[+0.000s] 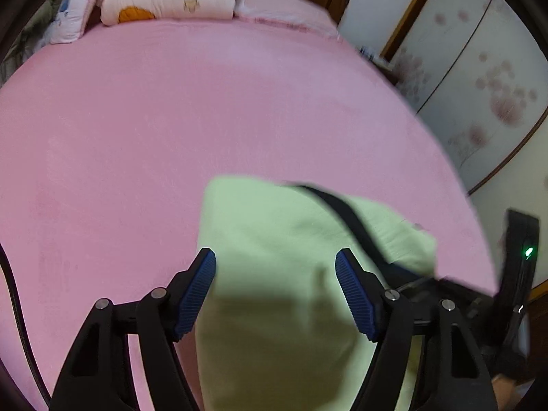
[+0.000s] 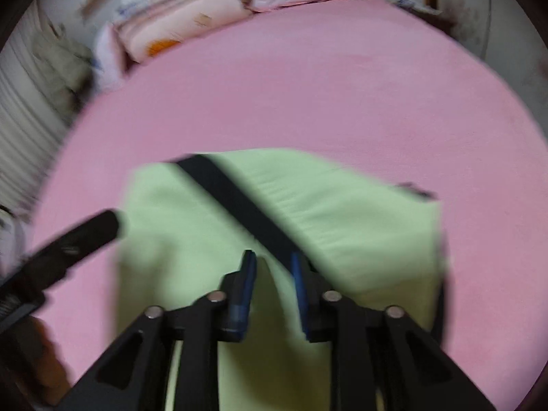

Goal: Fold large clothes

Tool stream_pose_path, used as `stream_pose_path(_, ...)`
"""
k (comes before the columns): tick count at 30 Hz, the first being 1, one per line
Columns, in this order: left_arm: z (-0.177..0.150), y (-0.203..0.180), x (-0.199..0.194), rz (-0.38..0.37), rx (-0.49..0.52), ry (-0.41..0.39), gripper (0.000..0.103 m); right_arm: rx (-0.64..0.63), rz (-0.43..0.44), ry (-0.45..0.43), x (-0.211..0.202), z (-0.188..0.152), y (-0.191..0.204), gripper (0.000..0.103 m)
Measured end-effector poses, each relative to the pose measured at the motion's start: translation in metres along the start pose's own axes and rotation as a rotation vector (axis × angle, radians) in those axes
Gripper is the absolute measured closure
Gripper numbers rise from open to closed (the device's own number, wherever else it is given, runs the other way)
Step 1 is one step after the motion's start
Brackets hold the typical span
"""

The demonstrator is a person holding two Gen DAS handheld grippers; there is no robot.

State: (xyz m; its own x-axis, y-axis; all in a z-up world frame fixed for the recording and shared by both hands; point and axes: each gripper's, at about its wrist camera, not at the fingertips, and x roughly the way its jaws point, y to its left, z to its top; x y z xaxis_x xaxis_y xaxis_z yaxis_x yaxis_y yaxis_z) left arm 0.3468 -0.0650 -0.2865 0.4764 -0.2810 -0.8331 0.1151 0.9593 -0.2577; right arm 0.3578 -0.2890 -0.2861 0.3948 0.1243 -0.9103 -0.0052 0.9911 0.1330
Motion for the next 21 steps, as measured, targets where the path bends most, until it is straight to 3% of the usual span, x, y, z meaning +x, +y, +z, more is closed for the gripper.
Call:
stream_pose_path(1, -0.004, 0.001, 0.009, 0.029, 0.012, 0.014, 0.032, -0.003, -0.027, 0.007, 0.005, 0.0, -0.01, 0.103)
stream_pose_path(2, -0.008, 0.002, 0.021, 0.072, 0.031, 0.038, 0.032, 0.018, 0.013, 0.015, 0.009, -0.003, -0.025, 0.103)
stream_pose_path(6, -0.02, 0.028, 0.046, -0.057, -0.096, 0.109, 0.03, 0.024, 0.03, 0.031, 0.019, -0.014, -0.042, 0.103)
stream_pose_path(8, -0.023, 0.031, 0.048, -0.073, -0.111, 0.11, 0.03, 0.052, 0.052, 0.012, 0.017, -0.018, -0.047, 0.103)
stream_pose_path(10, -0.026, 0.026, 0.049, -0.048, -0.081, 0.098, 0.029, 0.088, 0.074, 0.002, 0.023, -0.022, -0.051, 0.103)
stream_pose_path(16, -0.031, 0.017, 0.048, -0.003, -0.031, 0.071, 0.026, 0.069, 0.036, 0.011, 0.032, -0.023, -0.045, 0.103)
stream_pose_path(21, -0.025, -0.001, 0.016, 0.076, 0.062, 0.02, 0.027, 0.072, 0.021, 0.077, 0.012, -0.01, -0.038, 0.1)
